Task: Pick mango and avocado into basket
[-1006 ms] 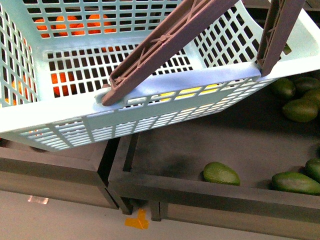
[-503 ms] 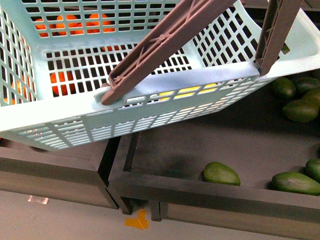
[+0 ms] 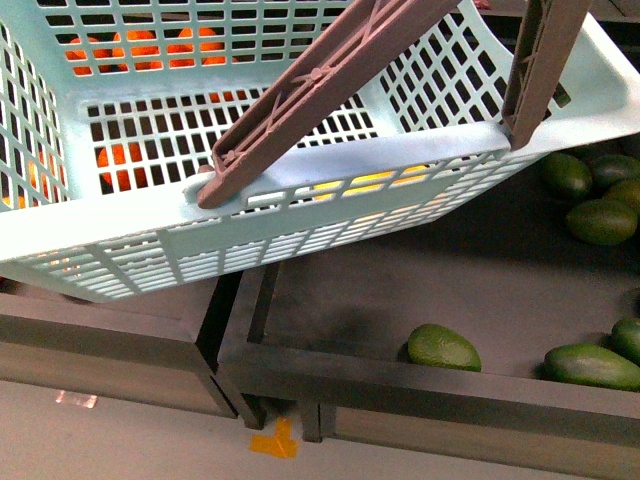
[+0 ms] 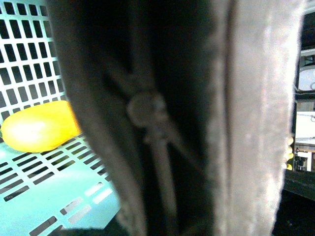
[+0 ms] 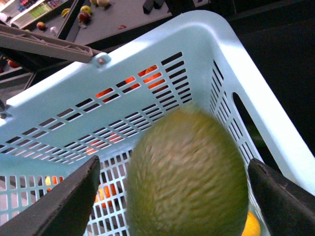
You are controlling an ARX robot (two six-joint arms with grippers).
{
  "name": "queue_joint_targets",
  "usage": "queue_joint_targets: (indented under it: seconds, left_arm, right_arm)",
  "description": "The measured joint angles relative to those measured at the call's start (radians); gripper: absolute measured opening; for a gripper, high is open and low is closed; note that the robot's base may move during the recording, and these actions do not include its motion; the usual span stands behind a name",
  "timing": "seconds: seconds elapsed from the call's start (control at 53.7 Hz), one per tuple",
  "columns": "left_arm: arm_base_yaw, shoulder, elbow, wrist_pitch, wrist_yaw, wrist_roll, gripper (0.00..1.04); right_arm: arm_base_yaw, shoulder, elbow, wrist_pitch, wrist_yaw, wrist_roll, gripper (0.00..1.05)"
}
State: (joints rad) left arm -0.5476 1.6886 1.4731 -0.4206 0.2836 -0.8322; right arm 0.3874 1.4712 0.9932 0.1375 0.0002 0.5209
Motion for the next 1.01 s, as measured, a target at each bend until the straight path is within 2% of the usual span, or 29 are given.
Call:
queue_joint_targets:
  seconds: [0.056,0.28,0.429,0.485,0.54,0.615,0.652,0.727,0.913,0.95,1.006]
  left_arm:
    - [0.002,0.000,0.000,0.000,-0.002,0.001,0.14]
    - [0.003,0.000,0.000,0.000,-0.002,-0.002,0.14]
    - [0.001,0.000,0.000,0.000,0.006,-0.002,0.14]
    - [0.000,0.000,0.000,0.000,0.006,-0.002,0.14]
    - [-0.001,0.000,0.000,0.000,0.007,-0.002,0.14]
    - [-0.001,0.000,0.000,0.000,0.008,-0.003,0.14]
    - [-0.001,0.000,0.000,0.000,0.008,-0.003,0.14]
    - [-0.001,0.000,0.000,0.000,0.005,-0.001,0.14]
    - [-0.001,0.000,0.000,0.000,0.005,-0.002,0.14]
    - [-0.001,0.000,0.000,0.000,0.006,-0.002,0.14]
    - [-0.001,0.000,0.000,0.000,0.006,-0.002,0.14]
  right_arm:
    - [0.002,0.000,0.000,0.000,0.001,0.006,0.97]
    - [-0.014,-0.015,-0.013,0.000,0.027,0.007,0.96]
    - [-0.091,-0.091,-0.093,0.012,0.194,-0.049,0.96]
    - [-0.132,-0.124,-0.140,0.029,0.225,-0.087,0.95]
    - [-0.191,-0.179,-0.277,0.272,0.180,-0.231,0.84]
    - [-0.243,-0.270,-0.441,0.491,0.144,-0.382,0.68]
    - [-0.253,-0.298,-0.481,0.526,0.136,-0.418,0.63]
    - [-0.271,-0.364,-0.578,0.566,0.112,-0.473,0.46]
    - [-0.305,-0.475,-0.731,0.583,0.079,-0.507,0.07]
    - [-0.310,-0.493,-0.746,0.583,0.077,-0.509,0.02]
    - [-0.321,-0.518,-0.768,0.582,0.061,-0.515,0.02]
